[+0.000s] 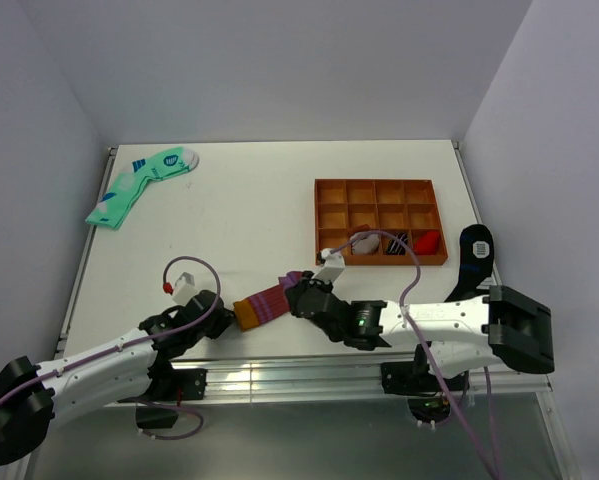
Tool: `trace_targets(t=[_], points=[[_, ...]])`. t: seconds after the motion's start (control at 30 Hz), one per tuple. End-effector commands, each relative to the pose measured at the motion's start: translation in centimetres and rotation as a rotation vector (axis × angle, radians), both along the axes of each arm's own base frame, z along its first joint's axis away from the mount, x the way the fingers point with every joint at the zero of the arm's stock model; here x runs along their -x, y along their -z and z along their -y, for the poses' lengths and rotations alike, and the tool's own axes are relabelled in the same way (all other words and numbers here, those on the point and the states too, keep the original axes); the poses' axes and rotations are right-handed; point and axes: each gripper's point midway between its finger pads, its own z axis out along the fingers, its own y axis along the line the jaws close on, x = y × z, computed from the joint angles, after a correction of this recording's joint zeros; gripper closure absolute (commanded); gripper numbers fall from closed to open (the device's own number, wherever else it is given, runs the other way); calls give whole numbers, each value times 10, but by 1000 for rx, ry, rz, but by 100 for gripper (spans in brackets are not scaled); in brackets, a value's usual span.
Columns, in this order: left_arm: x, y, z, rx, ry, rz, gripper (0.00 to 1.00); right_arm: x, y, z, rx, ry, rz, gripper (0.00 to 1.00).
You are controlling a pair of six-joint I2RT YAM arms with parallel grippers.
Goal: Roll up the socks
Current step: Fold the sock at the center of the board.
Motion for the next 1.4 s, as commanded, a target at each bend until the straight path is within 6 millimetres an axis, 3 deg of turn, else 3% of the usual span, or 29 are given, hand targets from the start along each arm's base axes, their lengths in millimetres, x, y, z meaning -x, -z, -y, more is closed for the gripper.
trace_targets(t=[0.0, 0.2, 0.57, 1.1, 1.2, 1.37], points=[[2, 2, -2, -12, -5, -7, 100, -2, -24, -30, -73, -23, 32, 84], [3, 4, -4, -14, -10, -9, 100, 3, -18, -66, -72, -79, 13, 84], [2, 3, -6, -25, -11, -6, 100, 12, 2, -102, -58, -146, -33, 85], [3, 7, -7, -34, -11, -12, 100, 21, 32, -134, -29, -199, -80, 85], [3, 7, -7, -36, -10, -13, 100, 18, 40, -131, 7, -168, -92, 81], [4, 7, -8, -40, -9, -15, 100, 16, 50, -119, 37, -128, -102, 65]])
